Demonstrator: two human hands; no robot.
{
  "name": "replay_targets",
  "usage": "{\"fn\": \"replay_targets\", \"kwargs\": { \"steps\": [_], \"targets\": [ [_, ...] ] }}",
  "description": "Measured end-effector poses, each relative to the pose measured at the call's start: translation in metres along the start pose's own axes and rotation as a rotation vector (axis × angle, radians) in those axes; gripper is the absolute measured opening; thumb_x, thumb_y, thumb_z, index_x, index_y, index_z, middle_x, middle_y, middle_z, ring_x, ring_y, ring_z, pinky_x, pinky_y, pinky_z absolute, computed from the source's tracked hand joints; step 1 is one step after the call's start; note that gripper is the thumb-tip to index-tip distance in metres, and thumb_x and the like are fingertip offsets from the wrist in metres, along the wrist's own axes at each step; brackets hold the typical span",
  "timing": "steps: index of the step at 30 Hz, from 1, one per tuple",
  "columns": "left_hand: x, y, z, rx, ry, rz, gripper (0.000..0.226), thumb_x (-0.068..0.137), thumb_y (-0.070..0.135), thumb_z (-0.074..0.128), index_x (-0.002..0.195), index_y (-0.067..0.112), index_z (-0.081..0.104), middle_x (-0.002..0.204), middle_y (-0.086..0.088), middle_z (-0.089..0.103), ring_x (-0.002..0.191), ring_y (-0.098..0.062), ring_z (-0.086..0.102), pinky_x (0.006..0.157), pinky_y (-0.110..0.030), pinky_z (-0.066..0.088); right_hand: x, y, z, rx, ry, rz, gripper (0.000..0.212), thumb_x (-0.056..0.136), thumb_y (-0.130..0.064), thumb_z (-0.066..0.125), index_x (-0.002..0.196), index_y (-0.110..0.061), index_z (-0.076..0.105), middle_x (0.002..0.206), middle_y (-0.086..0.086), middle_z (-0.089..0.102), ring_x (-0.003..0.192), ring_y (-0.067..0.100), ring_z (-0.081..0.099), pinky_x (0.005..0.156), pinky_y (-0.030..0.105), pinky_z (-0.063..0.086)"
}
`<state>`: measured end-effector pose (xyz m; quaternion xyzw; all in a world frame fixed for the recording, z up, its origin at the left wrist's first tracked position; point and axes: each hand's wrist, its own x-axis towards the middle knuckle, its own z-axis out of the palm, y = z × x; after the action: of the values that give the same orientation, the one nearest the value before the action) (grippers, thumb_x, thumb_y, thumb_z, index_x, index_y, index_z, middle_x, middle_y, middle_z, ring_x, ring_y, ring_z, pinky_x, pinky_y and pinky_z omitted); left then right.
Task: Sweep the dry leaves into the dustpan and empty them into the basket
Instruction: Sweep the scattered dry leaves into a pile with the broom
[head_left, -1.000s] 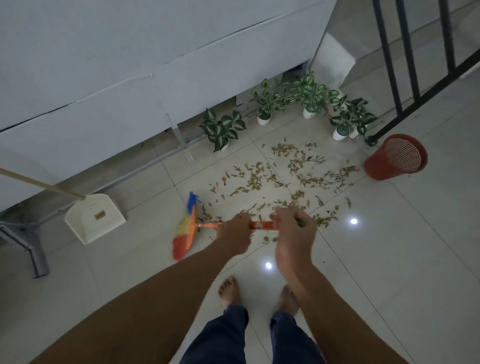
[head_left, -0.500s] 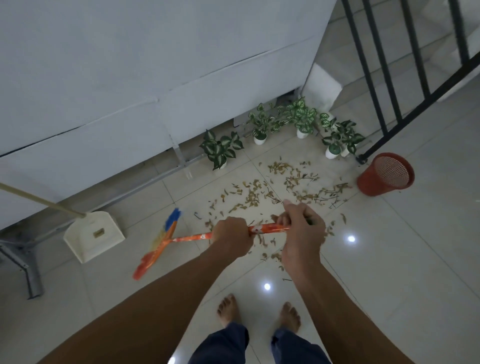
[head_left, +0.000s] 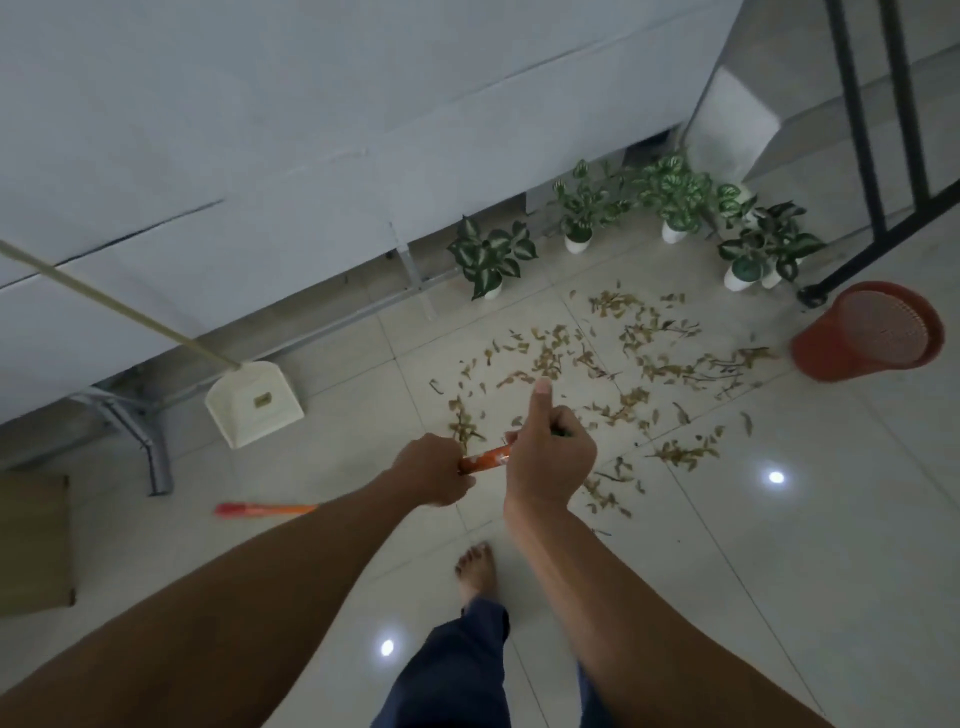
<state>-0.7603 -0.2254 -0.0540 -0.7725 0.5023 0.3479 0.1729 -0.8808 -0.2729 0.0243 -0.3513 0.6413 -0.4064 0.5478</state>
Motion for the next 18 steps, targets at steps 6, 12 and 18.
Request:
{"fn": "replay_targets", "kwargs": {
  "steps": [6,12,18],
  "targets": [
    [0.030,0.153,0.036,-0.129,0.026,0.162,0.025,0.100,0.036,0.047,0.089,0.015,0.057,0.103,-0.014,0.068,0.098,-0.035,0.065,0.073,-0.033,0.043,0.063,-0.005,-0.119,-0.080,0.194,-0.099,0.064,0.093,-0.048,0.061,0.049,-0.008,0.040,0.046,0.017,0.049,0.051,0.037,0.056,0.053,0.048,0.055],
    [0.032,0.290,0.021,-0.096,-0.005,0.317,0.028,0.089,0.019,0.049,0.061,0.016,0.048,0.062,-0.001,0.055,0.067,-0.026,0.061,0.054,-0.027,0.037,0.111,-0.036,-0.237,0.048,0.140,-0.211,0.059,0.097,-0.026,0.063,0.054,0.011,0.046,0.049,0.026,0.044,0.052,0.024,0.046,0.058,0.028,0.050],
    [0.015,0.311,0.012,-0.051,0.111,0.277,0.044,0.100,0.037,0.048,0.061,0.017,0.046,0.058,0.002,0.050,0.051,-0.013,0.047,0.048,-0.025,0.034,0.115,-0.058,-0.258,0.256,0.094,-0.082,0.057,0.098,-0.021,0.060,0.044,-0.012,0.044,0.040,0.000,0.037,0.044,0.019,0.046,0.064,0.035,0.056]
  ]
}}
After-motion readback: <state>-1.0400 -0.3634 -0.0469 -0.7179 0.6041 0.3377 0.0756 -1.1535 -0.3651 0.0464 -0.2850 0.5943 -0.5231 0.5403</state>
